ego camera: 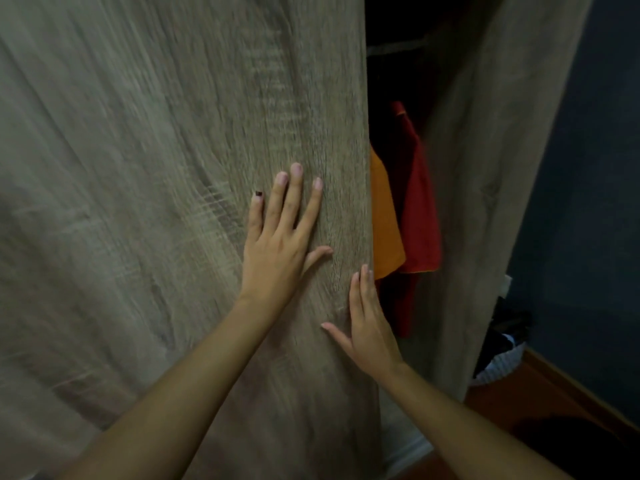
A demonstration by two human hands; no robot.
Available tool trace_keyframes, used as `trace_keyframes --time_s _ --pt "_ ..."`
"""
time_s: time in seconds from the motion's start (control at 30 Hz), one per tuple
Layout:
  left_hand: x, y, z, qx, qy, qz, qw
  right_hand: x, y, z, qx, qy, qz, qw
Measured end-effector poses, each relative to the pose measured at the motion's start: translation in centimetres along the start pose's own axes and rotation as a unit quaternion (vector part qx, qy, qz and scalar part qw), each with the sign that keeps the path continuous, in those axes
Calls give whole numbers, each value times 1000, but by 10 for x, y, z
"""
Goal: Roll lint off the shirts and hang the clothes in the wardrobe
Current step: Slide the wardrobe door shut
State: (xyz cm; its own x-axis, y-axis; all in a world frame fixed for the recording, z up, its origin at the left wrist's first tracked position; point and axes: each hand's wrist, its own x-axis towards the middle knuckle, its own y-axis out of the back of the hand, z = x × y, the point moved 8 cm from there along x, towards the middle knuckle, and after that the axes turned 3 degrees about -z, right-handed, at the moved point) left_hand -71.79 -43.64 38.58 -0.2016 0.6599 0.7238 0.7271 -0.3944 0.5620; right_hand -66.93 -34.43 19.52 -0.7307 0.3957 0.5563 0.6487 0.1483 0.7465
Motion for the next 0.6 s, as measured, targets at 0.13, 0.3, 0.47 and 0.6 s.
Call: trace_keyframes --time_s 0.13,0.3,0.47,0.6 --pt "26 -6 38 -20 -4 11 1000 7 14 42 -5 -15 16 1000" --pt "58 -15 85 -1 4 22 1000 16 26 95 -18 -47 18 999" --pt "87 -23 127 -5 2 28 1000 24 39 148 -29 -48 11 998" --pt "106 -28 159 1 -3 30 1000 28 51 181 -26 -53 15 998"
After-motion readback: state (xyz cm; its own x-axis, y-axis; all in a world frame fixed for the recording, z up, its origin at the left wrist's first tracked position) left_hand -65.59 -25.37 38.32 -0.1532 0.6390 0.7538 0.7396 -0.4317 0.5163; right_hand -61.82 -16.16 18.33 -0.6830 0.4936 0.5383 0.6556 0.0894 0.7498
